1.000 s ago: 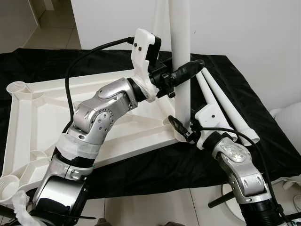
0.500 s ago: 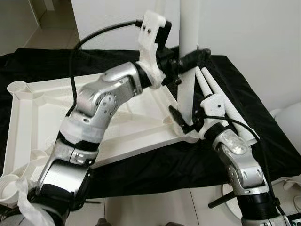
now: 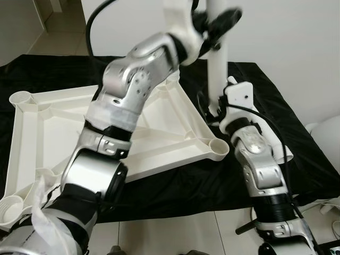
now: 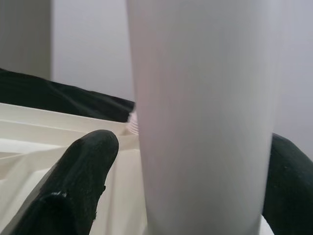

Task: Building children table

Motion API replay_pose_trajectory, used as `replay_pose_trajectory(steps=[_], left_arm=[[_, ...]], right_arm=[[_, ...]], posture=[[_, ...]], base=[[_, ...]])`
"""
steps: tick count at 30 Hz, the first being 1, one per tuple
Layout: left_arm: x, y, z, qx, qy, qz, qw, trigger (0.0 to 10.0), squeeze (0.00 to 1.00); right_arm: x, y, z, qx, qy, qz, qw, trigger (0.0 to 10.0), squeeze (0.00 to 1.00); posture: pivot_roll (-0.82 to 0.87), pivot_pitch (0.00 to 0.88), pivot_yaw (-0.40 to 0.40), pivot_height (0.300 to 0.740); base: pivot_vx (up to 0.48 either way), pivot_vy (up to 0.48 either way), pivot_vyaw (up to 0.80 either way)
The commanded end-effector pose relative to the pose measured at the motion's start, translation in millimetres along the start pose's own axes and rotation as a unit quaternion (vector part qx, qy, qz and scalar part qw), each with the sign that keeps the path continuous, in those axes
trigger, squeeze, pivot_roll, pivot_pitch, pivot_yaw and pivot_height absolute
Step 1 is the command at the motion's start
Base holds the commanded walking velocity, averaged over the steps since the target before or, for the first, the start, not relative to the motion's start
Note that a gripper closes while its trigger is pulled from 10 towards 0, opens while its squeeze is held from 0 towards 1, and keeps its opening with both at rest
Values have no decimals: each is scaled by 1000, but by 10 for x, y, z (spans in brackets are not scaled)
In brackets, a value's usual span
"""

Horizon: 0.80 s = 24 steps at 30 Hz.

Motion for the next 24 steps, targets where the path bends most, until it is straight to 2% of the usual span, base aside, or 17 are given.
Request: replay_pose_trajectory(steps=[1, 2, 3, 7, 11, 24], left_arm=[[41, -15, 34, -2, -3, 11, 1000, 10000, 0], [41, -15, 34, -2, -3, 11, 1000, 10000, 0], [83, -31, 54, 1, -8, 21, 1000, 10000, 0], [155, -67, 62, -4, -9, 33, 999, 10000, 0], [202, -119, 67, -2, -8, 39, 999, 10000, 0], [237, -199, 38, 8, -6, 37, 999, 10000, 0]], right_arm=[[44, -66, -21, -3, 0, -39, 999, 10000, 0], [44, -66, -21, -3, 0, -39, 999, 10000, 0], [95, -80, -19, -7, -5, -74, 997, 10000, 0], [156, -86, 8, -14, -15, -115, 993, 10000, 0], [223, -37, 77, -31, -29, -135, 990, 10000, 0], [266, -15, 97, -72, -30, -169, 983, 10000, 0]], posture=[[32, 0, -42, 740], [32, 0, -42, 740], [32, 0, -43, 740], [34, 0, -47, 740], [34, 0, -47, 740], [35, 0, -49, 740]], base=[[0, 0, 0], [0, 0, 0], [0, 0, 0], [0, 0, 0], [0, 0, 0], [0, 0, 0]])
Point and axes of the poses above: a point about 5 cm out from each wrist's last joint towards the gripper, its own x axis pointing out of the wrist towards the gripper, its own z axis along the axis of the wrist's last joint, y = z × x, the point moved 4 cm from there along x, pointing out of the wrist towards the gripper, and after that the axes turned 8 degrees about x, right-handed, at the moved point
